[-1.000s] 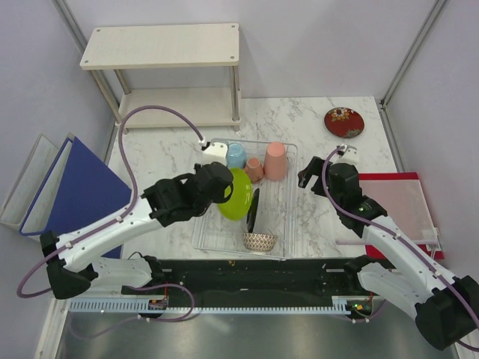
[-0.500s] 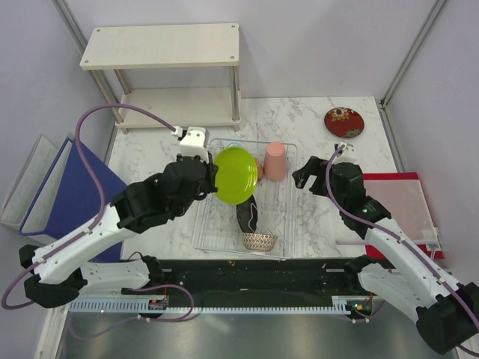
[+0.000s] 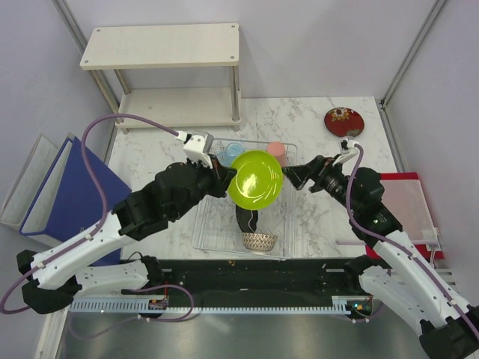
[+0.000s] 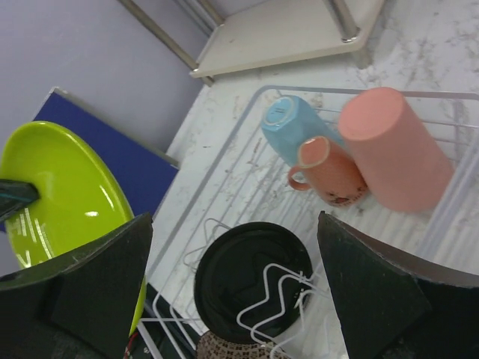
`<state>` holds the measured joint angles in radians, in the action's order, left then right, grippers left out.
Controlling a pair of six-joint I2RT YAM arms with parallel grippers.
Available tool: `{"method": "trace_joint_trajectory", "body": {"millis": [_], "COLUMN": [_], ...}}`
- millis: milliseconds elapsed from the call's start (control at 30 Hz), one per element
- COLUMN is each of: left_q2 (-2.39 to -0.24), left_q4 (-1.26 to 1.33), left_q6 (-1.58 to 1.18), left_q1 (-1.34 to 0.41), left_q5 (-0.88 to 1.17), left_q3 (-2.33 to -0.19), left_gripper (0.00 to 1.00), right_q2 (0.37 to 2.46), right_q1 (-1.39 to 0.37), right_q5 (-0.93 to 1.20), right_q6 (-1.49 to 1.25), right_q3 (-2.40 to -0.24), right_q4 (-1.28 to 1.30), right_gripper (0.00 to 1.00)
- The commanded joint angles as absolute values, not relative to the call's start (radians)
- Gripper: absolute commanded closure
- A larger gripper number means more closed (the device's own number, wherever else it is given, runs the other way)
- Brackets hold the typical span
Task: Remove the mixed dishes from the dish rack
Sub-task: Place the plate at the center of the board.
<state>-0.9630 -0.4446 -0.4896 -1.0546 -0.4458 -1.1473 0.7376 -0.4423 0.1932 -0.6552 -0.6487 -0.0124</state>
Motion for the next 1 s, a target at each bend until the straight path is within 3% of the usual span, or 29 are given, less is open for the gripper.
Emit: {"method": "trace_joint_trajectory", "body": {"millis": [0, 233, 467, 967], "left_q2": [-0.946, -0.96, -0.965, -0.973], "left_q4": [-0.281, -0.261, -0.258, -0.189], "left_q6": [-0.506, -0.525, -0.528, -0.551], "left_q1": [-1.045, -1.039, -1.035, -1.031], "left_q5": [-0.347, -0.321, -0.33, -0.29], "left_q3": [-1.121, -1.114, -1.109, -1.08], "left_gripper": [0.98, 0.98, 0.98, 0.98], "right_q2": [0.739, 0.727, 0.525, 0.672], "right_q1": [-0.445, -0.445, -0.445, -0.445], "right_q5": [0.373, 0.483, 0.209, 0.492], "right_q6": [-0.747, -0.81, -0.76, -0.847], "right_q3": [-0.632, -0.578, -0.551, -0.546], "right_q4": [-0.191, -0.368, -0.249, -0.354], "right_gripper": [0.02, 0.02, 0.02, 0.05]}}
